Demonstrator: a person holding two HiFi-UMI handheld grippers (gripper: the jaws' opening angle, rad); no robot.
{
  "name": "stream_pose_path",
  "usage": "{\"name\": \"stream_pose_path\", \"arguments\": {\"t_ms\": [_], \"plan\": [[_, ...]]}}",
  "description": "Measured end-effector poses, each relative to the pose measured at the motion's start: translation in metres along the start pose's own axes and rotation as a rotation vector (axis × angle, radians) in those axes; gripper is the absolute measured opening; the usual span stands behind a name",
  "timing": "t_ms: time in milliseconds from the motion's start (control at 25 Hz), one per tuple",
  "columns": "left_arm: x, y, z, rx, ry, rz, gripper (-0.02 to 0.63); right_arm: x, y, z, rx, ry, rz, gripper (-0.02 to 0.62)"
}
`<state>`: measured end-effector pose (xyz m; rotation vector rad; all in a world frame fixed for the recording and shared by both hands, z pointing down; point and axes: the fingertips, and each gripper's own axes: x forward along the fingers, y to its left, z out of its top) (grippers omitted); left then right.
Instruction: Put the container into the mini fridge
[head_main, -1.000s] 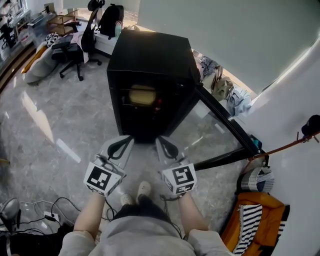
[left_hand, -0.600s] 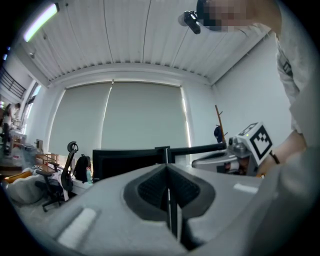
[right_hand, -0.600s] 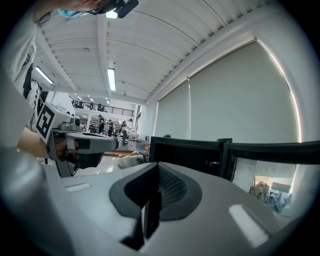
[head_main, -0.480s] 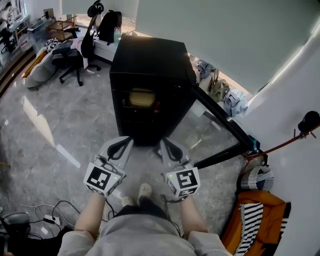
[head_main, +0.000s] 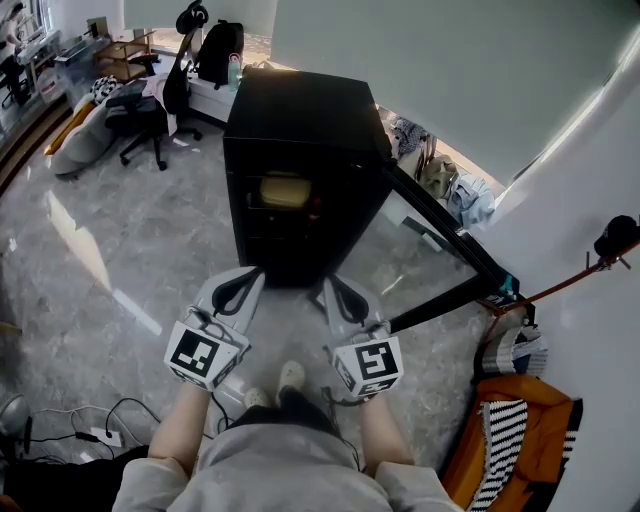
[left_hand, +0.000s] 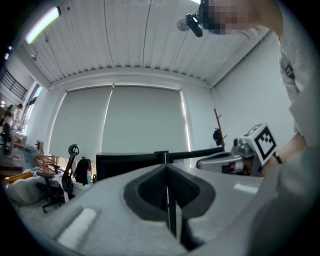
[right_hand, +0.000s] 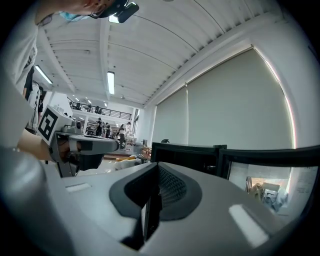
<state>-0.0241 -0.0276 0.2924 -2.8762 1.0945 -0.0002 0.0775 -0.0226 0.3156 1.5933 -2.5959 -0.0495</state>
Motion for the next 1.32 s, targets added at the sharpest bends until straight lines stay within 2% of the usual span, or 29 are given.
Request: {"name": "stream_pose_path", "arguments": {"t_ms": [360,1320], "plan": [[-0.014,-0.007,-0.001,0.019,0.009,-0.002,0.002,-0.015,0.013,0.004,0.005,-0.027,-0.004,0.002],[-0.038,0.000,0.006,0.005,-0.012,0.018,0.002,-0.017,0.044,0.020,0.002,-0.060,0.001,0.002]]}}
